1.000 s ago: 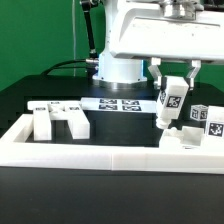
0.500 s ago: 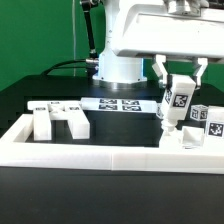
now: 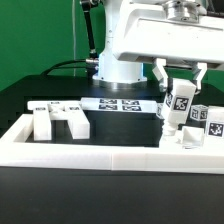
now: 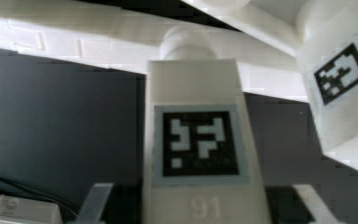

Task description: Assemble chair

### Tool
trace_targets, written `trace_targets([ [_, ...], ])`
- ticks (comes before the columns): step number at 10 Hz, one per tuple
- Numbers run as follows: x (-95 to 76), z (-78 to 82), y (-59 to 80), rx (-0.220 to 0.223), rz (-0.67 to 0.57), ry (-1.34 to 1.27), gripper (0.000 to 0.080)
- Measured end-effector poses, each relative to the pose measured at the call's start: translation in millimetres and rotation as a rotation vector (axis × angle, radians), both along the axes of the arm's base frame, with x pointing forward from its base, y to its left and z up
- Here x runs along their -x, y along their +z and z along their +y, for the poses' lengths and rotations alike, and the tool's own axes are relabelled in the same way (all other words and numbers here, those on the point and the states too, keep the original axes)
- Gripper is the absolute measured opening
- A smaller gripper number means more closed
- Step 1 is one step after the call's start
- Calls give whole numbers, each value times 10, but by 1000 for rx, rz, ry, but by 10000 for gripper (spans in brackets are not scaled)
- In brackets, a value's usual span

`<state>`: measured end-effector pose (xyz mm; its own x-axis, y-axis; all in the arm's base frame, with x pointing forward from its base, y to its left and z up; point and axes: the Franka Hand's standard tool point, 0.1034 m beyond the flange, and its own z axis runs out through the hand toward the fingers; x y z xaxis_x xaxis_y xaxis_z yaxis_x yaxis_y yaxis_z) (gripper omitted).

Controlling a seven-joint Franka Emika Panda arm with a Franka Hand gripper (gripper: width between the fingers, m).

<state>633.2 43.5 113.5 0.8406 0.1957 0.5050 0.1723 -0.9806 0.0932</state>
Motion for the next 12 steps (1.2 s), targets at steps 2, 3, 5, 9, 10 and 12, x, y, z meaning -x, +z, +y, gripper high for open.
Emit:
trace_targets([
  [2, 2, 3, -3, 0, 1, 0, 292],
  [3, 40, 37, -16, -3, 33, 6, 292],
  [5, 57, 70, 8, -8, 47, 9, 292],
  [9, 55, 186, 25, -30, 99, -9, 292],
  [10, 60, 168, 18, -18, 100, 11, 292],
  [12, 63, -48, -5, 7, 104, 62, 292],
])
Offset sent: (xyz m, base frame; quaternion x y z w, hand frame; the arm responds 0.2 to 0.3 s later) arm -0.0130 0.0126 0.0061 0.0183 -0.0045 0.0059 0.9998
